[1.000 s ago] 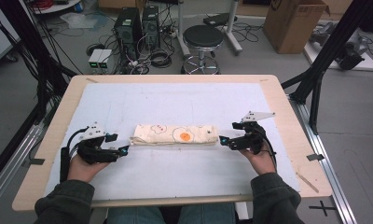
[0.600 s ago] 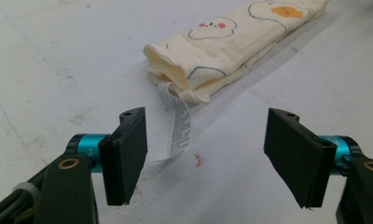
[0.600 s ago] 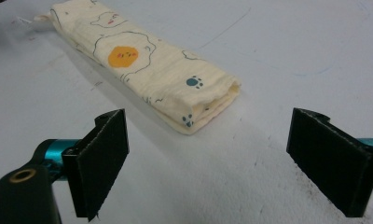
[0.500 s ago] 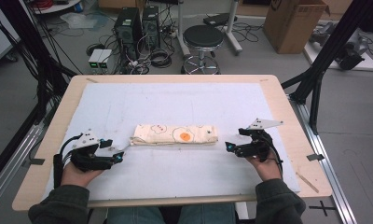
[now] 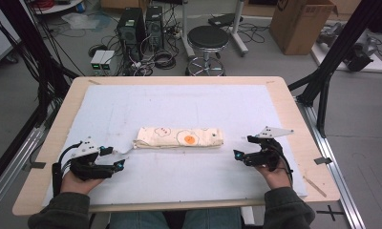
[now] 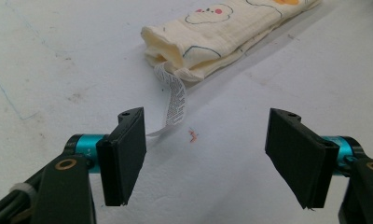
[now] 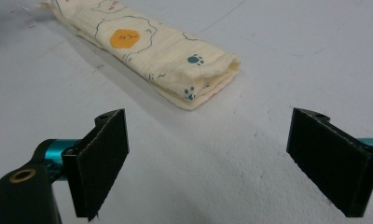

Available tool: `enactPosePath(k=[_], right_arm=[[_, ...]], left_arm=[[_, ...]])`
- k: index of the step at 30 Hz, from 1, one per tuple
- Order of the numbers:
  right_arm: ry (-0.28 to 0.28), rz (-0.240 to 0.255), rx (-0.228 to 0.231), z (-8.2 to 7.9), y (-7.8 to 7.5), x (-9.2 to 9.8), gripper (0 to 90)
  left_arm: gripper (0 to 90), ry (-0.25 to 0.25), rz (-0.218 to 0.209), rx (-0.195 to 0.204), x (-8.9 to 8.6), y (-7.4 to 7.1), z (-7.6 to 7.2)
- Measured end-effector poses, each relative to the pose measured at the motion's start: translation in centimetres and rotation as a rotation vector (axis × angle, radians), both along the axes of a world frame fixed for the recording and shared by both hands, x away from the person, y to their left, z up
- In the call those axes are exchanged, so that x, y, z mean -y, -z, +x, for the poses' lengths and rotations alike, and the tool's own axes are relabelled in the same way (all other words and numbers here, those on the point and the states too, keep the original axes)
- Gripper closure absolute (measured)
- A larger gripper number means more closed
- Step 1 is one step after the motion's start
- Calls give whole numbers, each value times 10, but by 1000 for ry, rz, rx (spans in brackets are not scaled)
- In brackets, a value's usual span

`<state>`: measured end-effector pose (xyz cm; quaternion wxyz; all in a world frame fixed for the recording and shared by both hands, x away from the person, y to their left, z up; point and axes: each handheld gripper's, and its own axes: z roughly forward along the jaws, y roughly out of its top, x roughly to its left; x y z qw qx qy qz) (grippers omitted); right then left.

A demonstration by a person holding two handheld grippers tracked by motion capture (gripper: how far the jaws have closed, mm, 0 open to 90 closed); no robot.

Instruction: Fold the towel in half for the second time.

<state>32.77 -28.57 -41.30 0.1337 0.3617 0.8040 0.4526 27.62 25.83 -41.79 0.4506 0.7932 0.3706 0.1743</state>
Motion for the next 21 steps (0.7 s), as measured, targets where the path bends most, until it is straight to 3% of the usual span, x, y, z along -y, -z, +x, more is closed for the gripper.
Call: enactPosePath(k=[21], right_arm=[[6,-4,10,-14,4,3,121]], left_arm=[[277,-6,4,15,-2,2,-13]])
